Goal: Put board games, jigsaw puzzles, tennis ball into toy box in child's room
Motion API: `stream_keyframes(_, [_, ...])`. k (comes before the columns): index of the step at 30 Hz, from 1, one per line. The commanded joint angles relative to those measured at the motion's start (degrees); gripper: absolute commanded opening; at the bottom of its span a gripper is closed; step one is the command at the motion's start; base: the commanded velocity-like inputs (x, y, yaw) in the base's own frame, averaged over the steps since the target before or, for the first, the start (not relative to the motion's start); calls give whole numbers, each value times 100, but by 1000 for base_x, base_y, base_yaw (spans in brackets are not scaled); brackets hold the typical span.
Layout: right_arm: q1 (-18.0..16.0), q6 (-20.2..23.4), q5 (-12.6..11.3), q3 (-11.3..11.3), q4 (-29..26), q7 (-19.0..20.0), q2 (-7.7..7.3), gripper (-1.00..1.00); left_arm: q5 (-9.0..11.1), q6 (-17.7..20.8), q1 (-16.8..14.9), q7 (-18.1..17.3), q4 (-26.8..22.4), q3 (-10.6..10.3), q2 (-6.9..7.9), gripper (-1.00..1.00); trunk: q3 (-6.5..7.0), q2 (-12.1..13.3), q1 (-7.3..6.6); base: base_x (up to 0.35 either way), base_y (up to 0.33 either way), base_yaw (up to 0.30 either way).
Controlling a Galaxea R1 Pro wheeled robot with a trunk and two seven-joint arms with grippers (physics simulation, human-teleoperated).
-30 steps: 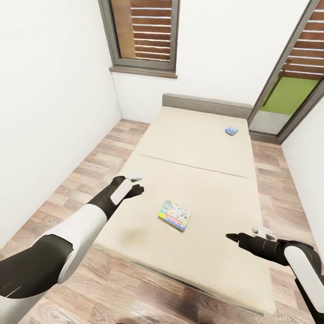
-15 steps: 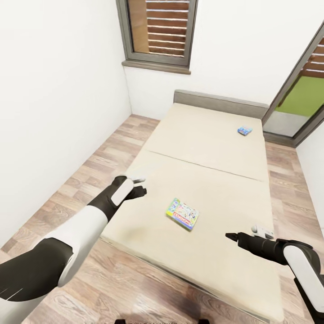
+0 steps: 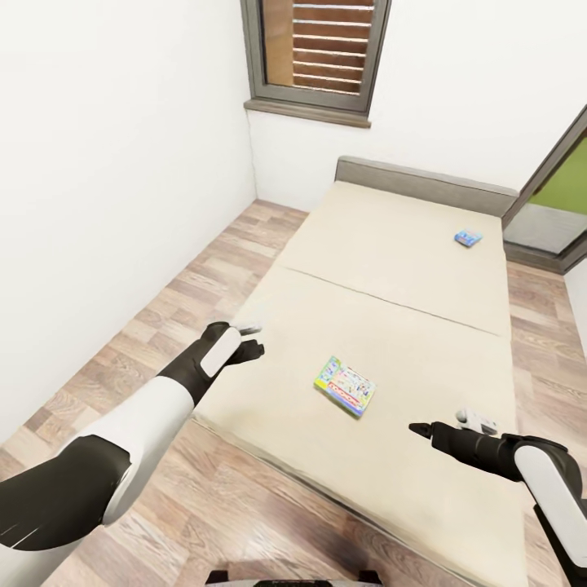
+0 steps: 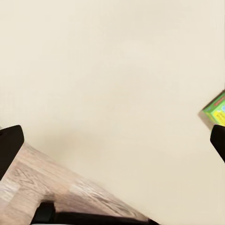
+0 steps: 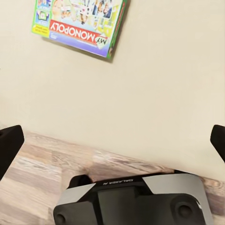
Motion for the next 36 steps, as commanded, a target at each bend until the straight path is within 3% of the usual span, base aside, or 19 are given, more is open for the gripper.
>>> stream_keyframes(1, [-3,19,-64,-4,-7,-51,-9,100,56,3,-6,53,-13,-31,5,100,-17,-10,3,0,0,158])
stream_keyframes(7, [5,23,-69,-45,-7,167,-50,100,52,6,-4,49,-41,-21,-1,100,-66,-10,3,0,0,141])
stream_keyframes(18, [37,24,-23,-544,4,1372,-86,100,47,12,-4,56,-79,-32,-38,100,-104,-10,3,0,41,-135])
stream_keyframes(36, [41,22,-5,-676,45,1530,-87,100,49,63,-4,56,-439,-42,-39,100,-106,-10,3,0,13,-271])
